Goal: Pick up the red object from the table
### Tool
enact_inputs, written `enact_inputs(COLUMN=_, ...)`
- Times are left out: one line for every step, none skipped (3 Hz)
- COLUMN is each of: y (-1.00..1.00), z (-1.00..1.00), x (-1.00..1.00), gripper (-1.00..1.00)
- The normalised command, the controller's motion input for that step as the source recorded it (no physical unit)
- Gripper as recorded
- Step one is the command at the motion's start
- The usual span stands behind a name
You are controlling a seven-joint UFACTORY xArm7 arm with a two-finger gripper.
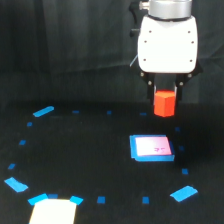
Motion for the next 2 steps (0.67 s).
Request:
enact_inputs(y=0.05, z=0.04, x=0.13, gripper=-1.00)
enact_inputs(y=0.09, z=0.13, x=0.19, gripper=-1.00)
